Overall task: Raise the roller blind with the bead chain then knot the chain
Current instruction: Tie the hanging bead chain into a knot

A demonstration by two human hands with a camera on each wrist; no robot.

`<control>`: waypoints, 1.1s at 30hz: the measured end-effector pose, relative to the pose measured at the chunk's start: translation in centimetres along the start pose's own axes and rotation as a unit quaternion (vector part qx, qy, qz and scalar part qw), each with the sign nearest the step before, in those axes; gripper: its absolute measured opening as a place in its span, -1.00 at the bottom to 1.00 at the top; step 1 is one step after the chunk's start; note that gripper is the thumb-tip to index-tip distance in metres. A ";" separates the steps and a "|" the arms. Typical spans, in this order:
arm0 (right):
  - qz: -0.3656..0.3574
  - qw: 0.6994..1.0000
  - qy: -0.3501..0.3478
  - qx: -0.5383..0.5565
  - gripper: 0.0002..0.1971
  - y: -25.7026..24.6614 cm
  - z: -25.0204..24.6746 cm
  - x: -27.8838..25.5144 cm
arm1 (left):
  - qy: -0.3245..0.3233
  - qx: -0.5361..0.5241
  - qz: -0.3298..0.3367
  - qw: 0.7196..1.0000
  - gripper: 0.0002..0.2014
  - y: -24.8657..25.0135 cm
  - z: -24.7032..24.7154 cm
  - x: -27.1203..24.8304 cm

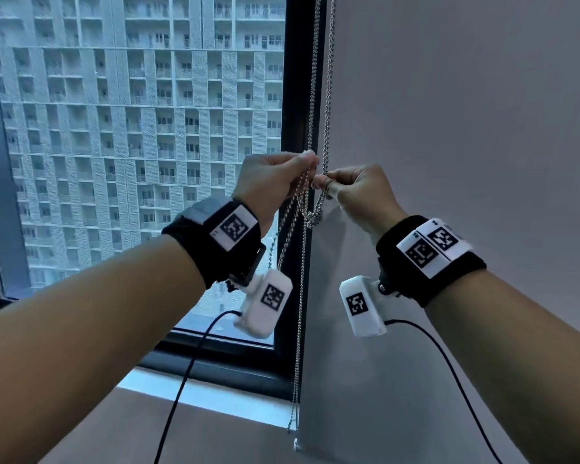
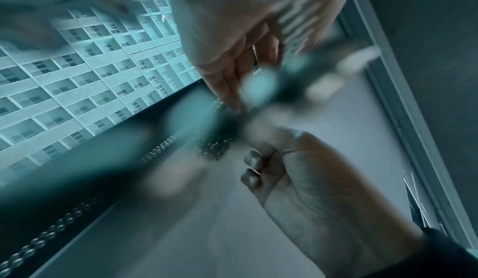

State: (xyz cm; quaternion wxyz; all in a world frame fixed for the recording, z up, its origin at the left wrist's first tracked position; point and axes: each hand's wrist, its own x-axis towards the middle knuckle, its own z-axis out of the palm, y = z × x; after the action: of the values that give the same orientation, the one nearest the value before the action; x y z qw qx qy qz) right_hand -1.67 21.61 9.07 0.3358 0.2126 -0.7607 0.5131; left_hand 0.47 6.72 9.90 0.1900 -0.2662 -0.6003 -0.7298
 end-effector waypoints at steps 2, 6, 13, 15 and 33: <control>0.005 1.000 -0.007 0.014 -0.94 -0.2 0.2 -0.1 | 0.000 -0.009 -0.001 1.000 -0.87 0.2 0.6 0.4; 0.005 0.999 -0.024 0.022 -0.86 -0.5 0.7 -0.2 | -0.014 -0.028 -0.015 0.999 -0.88 0.4 1.5 0.6; 0.080 0.992 -0.052 0.085 -0.72 -2.5 0.0 -1.3 | 0.003 -0.002 -0.002 1.000 -0.90 0.0 1.0 0.8; 0.062 0.995 -0.037 0.072 -0.75 -2.5 -0.1 -1.4 | 0.005 0.007 0.001 1.000 -0.88 0.0 0.9 0.7; 0.090 0.994 0.018 0.066 -0.79 -1.7 1.1 0.2 | -0.001 0.051 0.000 0.999 -0.74 -1.1 0.1 -0.1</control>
State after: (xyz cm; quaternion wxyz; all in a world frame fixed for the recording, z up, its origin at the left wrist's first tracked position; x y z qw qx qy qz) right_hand -0.98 19.97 10.02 0.2870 0.1553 -0.7352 0.5942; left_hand -0.10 7.03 9.04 0.2032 -0.2569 -0.6370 -0.6978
